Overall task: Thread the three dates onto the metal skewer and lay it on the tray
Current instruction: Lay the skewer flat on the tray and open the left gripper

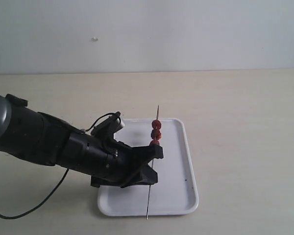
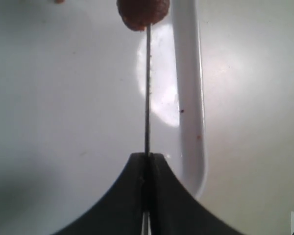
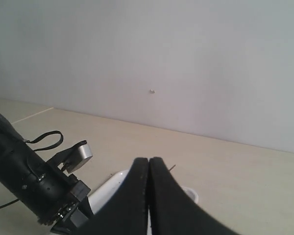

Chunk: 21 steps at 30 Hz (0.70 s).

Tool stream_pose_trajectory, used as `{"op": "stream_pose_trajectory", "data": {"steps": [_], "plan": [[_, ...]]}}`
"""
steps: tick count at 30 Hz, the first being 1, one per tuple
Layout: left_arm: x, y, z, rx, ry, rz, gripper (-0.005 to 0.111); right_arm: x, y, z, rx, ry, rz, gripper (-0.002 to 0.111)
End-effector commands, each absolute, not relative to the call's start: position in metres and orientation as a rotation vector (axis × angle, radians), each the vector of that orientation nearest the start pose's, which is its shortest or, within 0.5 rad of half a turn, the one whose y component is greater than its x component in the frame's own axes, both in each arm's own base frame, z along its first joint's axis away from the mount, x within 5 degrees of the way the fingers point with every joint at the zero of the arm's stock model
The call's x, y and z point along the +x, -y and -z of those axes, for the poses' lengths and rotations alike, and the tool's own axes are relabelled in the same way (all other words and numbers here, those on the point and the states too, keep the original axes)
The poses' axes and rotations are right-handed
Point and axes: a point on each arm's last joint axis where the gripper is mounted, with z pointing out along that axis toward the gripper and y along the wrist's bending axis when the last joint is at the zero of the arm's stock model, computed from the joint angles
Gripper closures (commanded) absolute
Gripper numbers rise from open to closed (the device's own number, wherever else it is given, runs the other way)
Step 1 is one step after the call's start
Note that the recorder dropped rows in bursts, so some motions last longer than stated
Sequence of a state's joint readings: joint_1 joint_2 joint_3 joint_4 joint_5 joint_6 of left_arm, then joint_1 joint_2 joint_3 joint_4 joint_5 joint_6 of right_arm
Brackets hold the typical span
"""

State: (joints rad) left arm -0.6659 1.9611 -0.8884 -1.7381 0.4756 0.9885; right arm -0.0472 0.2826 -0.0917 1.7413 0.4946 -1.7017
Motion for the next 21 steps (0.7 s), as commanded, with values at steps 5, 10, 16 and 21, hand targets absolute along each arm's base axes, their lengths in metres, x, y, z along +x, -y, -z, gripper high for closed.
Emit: {"op": "stream_pose_trajectory", "data": {"steps": [5, 10, 16, 21], "plan": [[0.2540, 0.2477, -0.1101, 0.061, -2.719, 1.113, 0.105, 0.0725, -0.0405, -0.2319, -0.315, -1.570, -0.401, 0.108], [0.2537, 0.2476, -0.1099, 0.072, -2.722, 1.108, 0.081, 0.0723, -0.0409, -0.2319, -0.320, -1.569, -0.403, 0.108], [0.2538, 0.2475, -0.1098, 0.053, -2.726, 1.109, 0.070, 0.0718, -0.0419, -0.2310, -0.347, -1.573, -0.395, 0.108], [0.2533, 0.2472, -0.1094, 0.070, -2.729, 1.103, 0.070, 0.0720, -0.0414, -0.2309, -0.343, -1.575, -0.390, 0.108]]}}
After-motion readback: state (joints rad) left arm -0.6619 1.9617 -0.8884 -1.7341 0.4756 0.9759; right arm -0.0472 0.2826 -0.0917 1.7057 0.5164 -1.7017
